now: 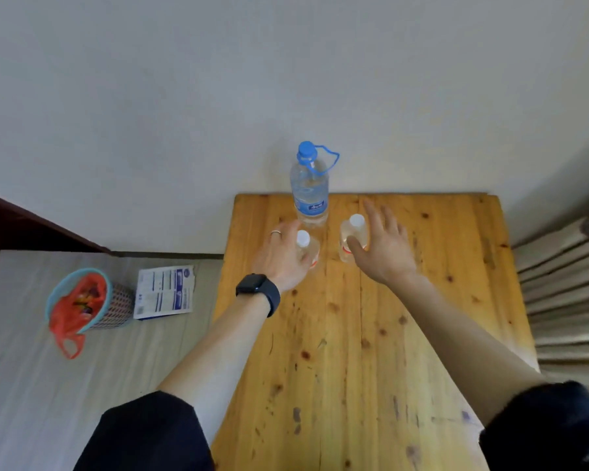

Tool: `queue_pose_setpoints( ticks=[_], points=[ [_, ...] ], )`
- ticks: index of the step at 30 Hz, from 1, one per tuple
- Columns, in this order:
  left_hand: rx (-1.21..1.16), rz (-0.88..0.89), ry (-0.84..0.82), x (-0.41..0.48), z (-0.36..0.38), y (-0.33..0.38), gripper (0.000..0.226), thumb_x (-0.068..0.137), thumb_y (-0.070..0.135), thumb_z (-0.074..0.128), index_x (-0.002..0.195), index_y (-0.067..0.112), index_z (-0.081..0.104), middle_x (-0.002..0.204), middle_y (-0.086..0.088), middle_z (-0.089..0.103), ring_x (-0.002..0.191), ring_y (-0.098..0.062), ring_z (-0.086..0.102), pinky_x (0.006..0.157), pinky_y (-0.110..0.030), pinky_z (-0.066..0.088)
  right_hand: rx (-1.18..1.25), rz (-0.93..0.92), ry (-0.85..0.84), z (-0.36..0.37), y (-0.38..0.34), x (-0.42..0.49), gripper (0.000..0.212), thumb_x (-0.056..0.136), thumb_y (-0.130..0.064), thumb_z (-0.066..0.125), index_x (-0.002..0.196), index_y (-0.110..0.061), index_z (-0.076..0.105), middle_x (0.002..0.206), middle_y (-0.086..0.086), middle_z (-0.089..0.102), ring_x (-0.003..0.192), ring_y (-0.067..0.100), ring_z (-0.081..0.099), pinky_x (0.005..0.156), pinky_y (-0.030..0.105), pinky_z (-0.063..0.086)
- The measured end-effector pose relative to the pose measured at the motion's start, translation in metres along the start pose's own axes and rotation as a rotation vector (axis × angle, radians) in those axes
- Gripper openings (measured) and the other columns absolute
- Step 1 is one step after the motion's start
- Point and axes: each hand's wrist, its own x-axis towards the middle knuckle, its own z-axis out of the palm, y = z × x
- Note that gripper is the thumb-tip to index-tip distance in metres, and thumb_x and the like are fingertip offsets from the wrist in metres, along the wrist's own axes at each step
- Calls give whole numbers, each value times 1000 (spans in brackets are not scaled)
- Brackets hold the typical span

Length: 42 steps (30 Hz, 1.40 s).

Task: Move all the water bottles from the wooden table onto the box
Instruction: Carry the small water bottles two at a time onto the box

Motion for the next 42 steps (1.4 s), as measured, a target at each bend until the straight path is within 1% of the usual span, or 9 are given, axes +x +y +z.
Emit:
queue_pose_setpoints(
  ticks=[5,8,16,23,27,31,34,38,42],
  points=[
    [208,48,-53,18,37,-10,45,100,24,48,140,36,32,126,-7,57,91,-28,62,61,-38,52,144,-20,-96,32,18,19,50,102,-49,42,147,-33,28,147,10,43,116,41,56,90,46,50],
    [196,59,-5,21,43,-16,37,101,21,48,131,38,33,115,-4,61,76,-26,60,52,-34,49,227,-28,-27,41,17,13,51,103,-44,44,148,-21,32,143,11,43,109,36,59,74,35,45],
    [159,96,-16,3,34,-25,28,102,22,49,128,32,42,95,-3,59,66,-23,56,53,-36,50,258,22,-55,36,9,5,50,104,-42,45,146,-20,31,143,15,42,113,36,57,84,40,47],
    [105,124,-34,-53,26,-54,24,101,28,53,124,35,48,91,-1,64,68,-22,60,53,-38,52,292,161,22,33,14,-71,36,104,-41,43,132,-21,32,107,16,64,74,32,54,62,35,37],
    [39,225,-119,-101,22,-75,28,101,30,53,128,35,51,93,3,61,66,-20,54,48,-27,35,336,264,58,45,7,-150,32,103,-40,48,128,-30,32,103,13,66,79,34,58,67,37,43],
    [-41,281,-212,-142,19,-100,30,99,23,56,126,35,56,98,4,65,75,-20,58,60,-33,48,314,319,57,57,-11,-225,31,102,-38,50,129,-29,35,100,3,64,73,21,57,59,28,37],
    [-112,313,-292,-164,12,-111,27,99,18,57,124,30,59,103,3,63,82,-15,57,59,-14,41,307,332,54,69,-24,-269,31,102,-33,52,128,-22,40,90,0,64,62,12,51,50,16,28],
    [0,379,-379,-181,13,-121,23,100,29,58,122,34,58,90,5,56,67,-13,49,50,-19,32,321,340,45,89,-33,-306,26,102,-31,53,124,-27,40,84,4,62,60,9,54,48,23,29],
    [14,381,-424,-195,22,-125,23,98,25,61,118,36,59,96,8,59,62,-3,45,51,-21,33,340,263,23,100,-35,-324,27,102,-24,53,125,-29,41,105,1,61,70,26,62,57,37,46]
  ],
)
